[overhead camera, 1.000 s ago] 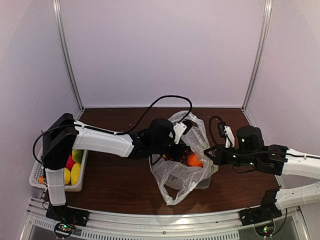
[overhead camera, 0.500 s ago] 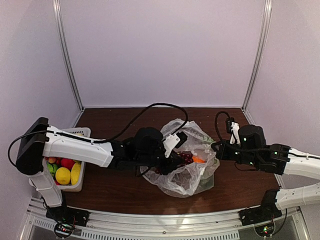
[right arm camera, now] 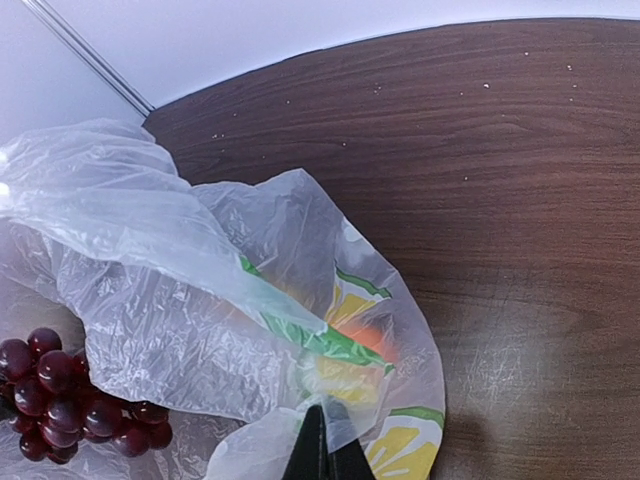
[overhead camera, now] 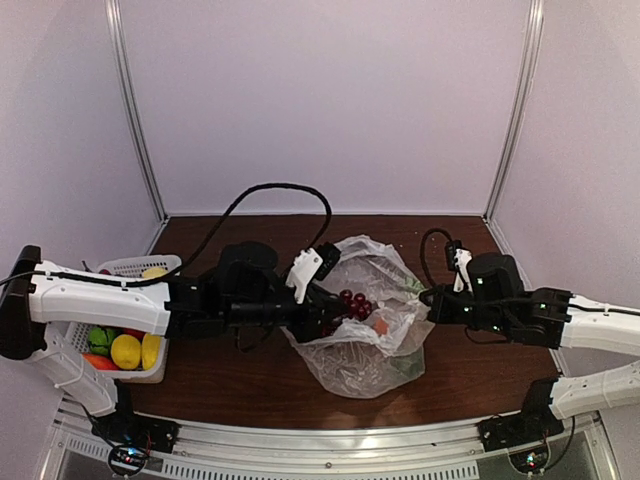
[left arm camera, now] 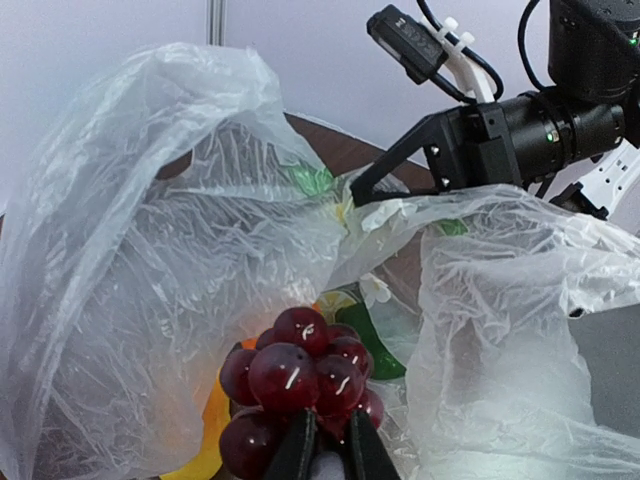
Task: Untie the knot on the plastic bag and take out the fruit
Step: Place the fake fruit in the bin.
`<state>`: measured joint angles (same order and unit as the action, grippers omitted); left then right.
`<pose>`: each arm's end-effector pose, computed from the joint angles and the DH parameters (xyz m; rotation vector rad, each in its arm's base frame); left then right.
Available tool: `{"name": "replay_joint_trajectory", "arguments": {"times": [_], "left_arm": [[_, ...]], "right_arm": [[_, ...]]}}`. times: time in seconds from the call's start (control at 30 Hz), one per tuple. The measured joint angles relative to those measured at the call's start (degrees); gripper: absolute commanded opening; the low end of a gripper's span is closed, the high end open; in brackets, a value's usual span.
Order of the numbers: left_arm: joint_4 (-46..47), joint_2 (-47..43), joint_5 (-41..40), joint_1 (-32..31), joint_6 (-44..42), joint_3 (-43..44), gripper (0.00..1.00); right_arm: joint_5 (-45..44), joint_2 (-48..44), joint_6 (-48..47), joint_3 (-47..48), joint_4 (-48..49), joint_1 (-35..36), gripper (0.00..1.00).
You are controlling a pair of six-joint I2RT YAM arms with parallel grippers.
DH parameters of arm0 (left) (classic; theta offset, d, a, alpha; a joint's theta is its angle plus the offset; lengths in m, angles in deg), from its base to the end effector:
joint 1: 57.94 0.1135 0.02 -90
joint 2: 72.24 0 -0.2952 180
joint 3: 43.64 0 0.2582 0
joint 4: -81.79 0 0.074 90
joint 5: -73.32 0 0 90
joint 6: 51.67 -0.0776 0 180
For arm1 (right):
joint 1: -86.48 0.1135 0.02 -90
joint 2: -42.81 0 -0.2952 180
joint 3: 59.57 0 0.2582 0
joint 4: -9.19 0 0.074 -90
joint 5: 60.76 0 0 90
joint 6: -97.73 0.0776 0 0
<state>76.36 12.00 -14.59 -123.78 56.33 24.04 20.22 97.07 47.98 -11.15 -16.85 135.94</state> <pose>0.1523 -0.3464 0.2769 0.8713 1.9010 -0.9708 0.1603 0.1687 0.2473 -0.0810 2.2136 0.7436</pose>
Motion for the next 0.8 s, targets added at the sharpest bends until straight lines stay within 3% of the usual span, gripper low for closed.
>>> {"name": "replay_joint_trajectory", "arguments": {"times": [0.43, 0.8], "left_arm": [[0.9, 0.5, -2.9, 0.1, 0.6, 2.9, 0.0], [2.6, 3.3, 5.3, 0.5, 1.9, 10.1, 0.0]], "right_arm": [[8.7, -4.1, -5.4, -2.3, 4.0, 0.0, 0.0], [10.9, -3.4, -5.6, -5.5, 5.3, 0.0, 0.0]]}}
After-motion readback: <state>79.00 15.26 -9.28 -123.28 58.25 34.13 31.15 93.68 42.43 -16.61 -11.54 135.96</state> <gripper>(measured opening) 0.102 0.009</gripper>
